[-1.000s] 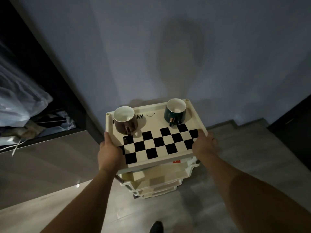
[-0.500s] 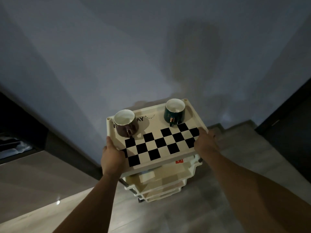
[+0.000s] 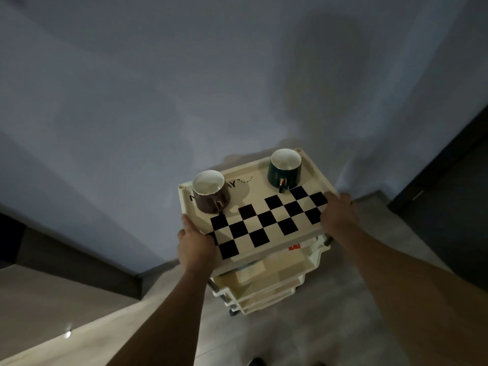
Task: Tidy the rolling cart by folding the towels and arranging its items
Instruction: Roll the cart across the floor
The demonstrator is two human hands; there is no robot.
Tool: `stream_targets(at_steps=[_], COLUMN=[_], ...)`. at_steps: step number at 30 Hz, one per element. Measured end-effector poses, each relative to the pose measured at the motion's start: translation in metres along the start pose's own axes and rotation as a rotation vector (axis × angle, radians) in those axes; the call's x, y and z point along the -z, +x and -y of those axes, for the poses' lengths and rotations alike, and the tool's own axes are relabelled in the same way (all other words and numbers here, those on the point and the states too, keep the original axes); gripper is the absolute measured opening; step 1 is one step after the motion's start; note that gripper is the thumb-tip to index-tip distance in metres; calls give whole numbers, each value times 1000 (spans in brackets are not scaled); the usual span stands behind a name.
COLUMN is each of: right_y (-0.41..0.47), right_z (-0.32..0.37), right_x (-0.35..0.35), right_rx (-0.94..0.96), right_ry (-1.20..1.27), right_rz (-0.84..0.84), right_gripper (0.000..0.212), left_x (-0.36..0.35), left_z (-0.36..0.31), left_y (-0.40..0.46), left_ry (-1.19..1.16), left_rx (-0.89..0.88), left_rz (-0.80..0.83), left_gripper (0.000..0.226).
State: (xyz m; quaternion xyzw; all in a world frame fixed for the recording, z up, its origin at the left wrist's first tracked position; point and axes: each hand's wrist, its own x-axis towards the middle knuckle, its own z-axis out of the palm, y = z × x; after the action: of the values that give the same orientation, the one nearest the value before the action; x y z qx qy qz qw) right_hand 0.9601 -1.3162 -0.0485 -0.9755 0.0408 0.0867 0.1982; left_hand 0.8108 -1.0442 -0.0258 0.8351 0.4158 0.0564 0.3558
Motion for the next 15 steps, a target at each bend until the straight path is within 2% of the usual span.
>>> stream_targets(at_steps=[9, 15], right_y=[75, 124], right_z=[-60, -104], right_x=[44, 74], right_rx=[10, 7], right_ry=[-49, -60], right_rz=[14, -3], right_gripper=[54, 50], left_x=[-71, -123], left_z=[-79, -129], left_y=[-16, -22], left_ry=[-13, -19], left_rx=[22, 19], left_rz=[-30, -27], left_gripper=[56, 64])
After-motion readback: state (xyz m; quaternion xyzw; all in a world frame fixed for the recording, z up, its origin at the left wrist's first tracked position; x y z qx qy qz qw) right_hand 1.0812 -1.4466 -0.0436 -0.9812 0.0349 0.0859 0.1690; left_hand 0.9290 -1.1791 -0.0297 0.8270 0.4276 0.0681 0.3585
